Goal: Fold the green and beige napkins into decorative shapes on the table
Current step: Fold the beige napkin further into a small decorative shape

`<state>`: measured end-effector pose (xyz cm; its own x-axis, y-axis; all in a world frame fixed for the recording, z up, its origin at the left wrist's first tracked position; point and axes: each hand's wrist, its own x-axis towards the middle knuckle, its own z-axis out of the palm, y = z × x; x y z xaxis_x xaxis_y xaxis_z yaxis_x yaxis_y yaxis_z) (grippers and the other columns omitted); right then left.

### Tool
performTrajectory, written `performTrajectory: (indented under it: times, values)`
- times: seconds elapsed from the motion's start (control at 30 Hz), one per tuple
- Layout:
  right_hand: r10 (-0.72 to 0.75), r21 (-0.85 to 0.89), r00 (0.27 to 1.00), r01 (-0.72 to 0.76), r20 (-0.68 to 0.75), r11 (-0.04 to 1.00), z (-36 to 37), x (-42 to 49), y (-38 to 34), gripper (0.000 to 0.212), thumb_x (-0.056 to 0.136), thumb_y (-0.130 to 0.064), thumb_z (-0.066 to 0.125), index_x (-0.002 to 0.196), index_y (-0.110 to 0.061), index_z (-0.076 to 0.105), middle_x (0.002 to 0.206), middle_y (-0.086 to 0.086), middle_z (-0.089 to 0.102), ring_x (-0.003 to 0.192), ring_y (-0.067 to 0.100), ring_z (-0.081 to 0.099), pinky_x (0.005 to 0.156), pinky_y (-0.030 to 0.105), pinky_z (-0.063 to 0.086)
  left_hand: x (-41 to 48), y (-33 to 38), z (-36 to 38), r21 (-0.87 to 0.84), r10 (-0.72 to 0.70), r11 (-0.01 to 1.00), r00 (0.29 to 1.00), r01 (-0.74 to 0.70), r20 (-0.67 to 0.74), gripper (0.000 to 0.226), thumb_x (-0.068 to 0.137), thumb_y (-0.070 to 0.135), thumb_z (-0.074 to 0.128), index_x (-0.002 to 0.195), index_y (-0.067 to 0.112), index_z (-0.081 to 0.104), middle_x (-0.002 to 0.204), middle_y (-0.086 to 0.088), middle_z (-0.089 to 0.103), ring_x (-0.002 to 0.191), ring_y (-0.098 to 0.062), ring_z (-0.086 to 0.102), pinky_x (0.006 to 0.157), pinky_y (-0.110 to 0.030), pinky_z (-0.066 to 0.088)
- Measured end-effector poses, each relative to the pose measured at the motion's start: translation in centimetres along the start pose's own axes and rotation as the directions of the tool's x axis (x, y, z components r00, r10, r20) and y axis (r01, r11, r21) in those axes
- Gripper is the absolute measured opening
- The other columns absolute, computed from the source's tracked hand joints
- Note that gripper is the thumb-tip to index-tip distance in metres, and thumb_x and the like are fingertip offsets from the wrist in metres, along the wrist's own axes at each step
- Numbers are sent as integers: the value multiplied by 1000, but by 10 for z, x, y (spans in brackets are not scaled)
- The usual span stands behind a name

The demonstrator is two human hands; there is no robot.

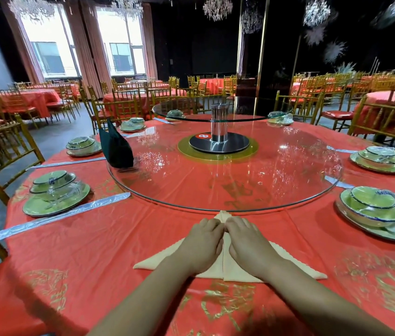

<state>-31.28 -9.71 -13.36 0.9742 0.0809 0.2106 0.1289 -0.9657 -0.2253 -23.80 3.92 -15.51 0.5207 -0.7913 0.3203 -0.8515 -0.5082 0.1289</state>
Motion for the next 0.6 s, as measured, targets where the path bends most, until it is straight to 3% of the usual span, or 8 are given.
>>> performTrajectory:
  times: [0.1,0.2,0.3,0.37,0.47,0.6]
  values:
    - [-2,-18,997,3,78,1000,3,-2,2,54,94,-10,34,146,-12,19,156,2,9,144,15,9,115,25,3,-3,-1,4,-22,-46,999,998,46,36,67,85,40,9,132,7,44,137,-9,42,116,-29,43,97,-37,35]
    - [27,20,995,-29,94,999,5,-3,4,56,96,-12,33,148,-18,13,157,-1,6,144,11,6,115,24,4,-3,-1,5,-20,-47,999,999,48,5,72,83,42,5,138,9,37,146,-7,33,126,-25,35,103,-34,26]
    - [43,60,997,-48,71,997,4,-1,4,58,94,-9,34,147,-18,15,157,-2,6,144,11,6,115,24,5,-4,-3,8,-67,-34,997,998,30,-58,60,86,37,13,130,11,43,138,-4,43,119,-20,37,96,-27,24]
    - [9,9,997,-10,81,1000,3,3,5,61,94,-10,34,149,-15,9,158,0,-2,145,11,0,114,23,-2,-4,-4,11,-84,-12,996,997,5,-83,44,89,30,24,119,11,50,126,-5,53,107,-17,40,88,-26,26]
    - [-40,-81,983,55,180,995,-1,10,9,63,96,-14,32,149,-11,-2,157,4,-10,145,12,-8,112,22,-10,-5,-6,14,-101,-14,995,997,5,-82,37,89,26,31,115,11,52,122,-5,56,104,-18,43,87,-29,28]
    - [-48,-99,967,75,250,992,-2,16,18,62,96,-20,31,149,-11,0,158,3,-7,144,13,-9,113,23,-10,-4,-7,15,-26,14,1000,994,-17,-108,28,87,24,37,107,15,56,113,1,61,95,-11,41,80,-26,29]
